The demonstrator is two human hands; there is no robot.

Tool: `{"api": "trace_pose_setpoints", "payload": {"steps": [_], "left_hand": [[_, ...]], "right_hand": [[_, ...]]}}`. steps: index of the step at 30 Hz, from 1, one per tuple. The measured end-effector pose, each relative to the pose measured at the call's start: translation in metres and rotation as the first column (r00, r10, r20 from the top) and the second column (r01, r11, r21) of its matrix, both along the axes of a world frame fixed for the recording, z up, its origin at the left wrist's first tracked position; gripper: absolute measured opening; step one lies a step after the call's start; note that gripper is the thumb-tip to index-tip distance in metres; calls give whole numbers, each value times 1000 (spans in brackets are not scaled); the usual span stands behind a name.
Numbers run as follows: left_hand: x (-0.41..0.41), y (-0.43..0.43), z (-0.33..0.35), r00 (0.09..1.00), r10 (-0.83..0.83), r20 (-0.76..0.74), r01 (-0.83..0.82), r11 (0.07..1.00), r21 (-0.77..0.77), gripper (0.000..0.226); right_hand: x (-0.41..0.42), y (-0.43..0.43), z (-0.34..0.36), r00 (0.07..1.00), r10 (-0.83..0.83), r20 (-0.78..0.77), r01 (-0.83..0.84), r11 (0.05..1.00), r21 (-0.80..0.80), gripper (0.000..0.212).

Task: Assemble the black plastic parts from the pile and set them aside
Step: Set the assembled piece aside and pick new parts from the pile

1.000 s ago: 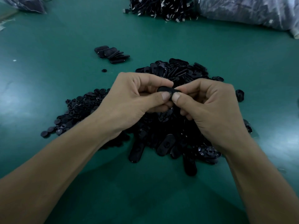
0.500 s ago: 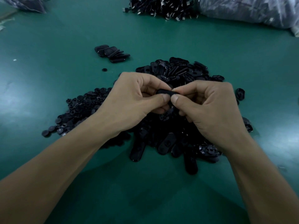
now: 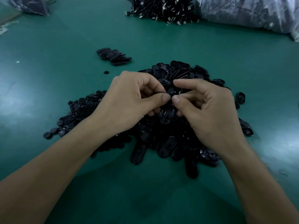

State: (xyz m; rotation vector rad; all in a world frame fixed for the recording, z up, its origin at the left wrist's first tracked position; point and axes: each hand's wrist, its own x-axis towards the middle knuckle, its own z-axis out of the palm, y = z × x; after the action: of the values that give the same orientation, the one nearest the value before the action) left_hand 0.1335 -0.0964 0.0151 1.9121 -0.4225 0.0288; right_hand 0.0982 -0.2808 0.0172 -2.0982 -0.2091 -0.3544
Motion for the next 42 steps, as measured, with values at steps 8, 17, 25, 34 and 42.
{"api": "trace_pose_setpoints", "payload": {"steps": [8,17,25,34,42], "left_hand": [[52,24,-1,936,353,-1,-350,928,-127,20],[129,50,-9,807,590,-16,-590,807,35,19],[143,56,-23,761,642,92,-645,734,212,11],[108,30,2,798,598,71,-601,799,23,15],[26,4,30,984,113,-140,-122,991,-55,28]], "right_hand": [[0,-10,-2,994,-110,19,107,889,-444,42],[-1,-11,-1,995,-84,-47,45,841,-540,51],[-4,-7,0,993,-45,-106,-25,814,-581,64],[0,-6,-4,1000,-27,-7,24,963,-268,8],[1,-1,1,989,26,142,-53,981,185,13]]}}
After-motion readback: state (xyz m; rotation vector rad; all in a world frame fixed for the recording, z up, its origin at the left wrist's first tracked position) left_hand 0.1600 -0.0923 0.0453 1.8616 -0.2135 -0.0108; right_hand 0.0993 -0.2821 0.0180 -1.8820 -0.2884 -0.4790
